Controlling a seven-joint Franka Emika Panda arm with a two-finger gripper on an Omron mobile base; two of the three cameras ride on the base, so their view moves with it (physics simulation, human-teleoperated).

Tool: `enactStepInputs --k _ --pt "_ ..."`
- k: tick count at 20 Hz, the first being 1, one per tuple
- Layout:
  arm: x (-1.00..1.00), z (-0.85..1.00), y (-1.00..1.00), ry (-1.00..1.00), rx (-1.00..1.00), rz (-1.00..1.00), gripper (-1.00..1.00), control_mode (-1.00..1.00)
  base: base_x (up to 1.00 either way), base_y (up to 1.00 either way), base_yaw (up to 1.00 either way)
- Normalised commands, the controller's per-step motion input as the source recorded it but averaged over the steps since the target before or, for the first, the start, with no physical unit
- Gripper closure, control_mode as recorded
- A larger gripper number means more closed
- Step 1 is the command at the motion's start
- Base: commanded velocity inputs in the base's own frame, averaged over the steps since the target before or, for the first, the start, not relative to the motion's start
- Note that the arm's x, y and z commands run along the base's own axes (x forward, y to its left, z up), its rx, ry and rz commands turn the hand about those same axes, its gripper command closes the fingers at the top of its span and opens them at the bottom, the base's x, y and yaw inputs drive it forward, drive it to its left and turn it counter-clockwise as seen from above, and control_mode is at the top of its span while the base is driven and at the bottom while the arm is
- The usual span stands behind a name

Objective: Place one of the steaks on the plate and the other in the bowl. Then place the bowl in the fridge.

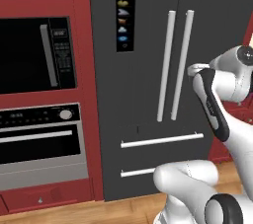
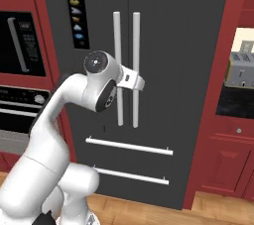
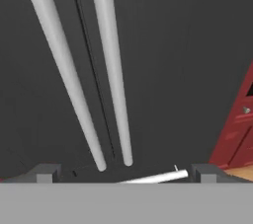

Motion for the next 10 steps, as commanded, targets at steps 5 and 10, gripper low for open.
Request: enactStepInputs --k 5,10 --pt "0.88 0.00 -0.11 0.00 0.02 0.00 -1.00 -1.00 0.00 0.00 0.00" --pt "0.86 -0.05 0.00 0.00 0.00 0.00 -1.00 -1.00 0.00 0.00 0.00"
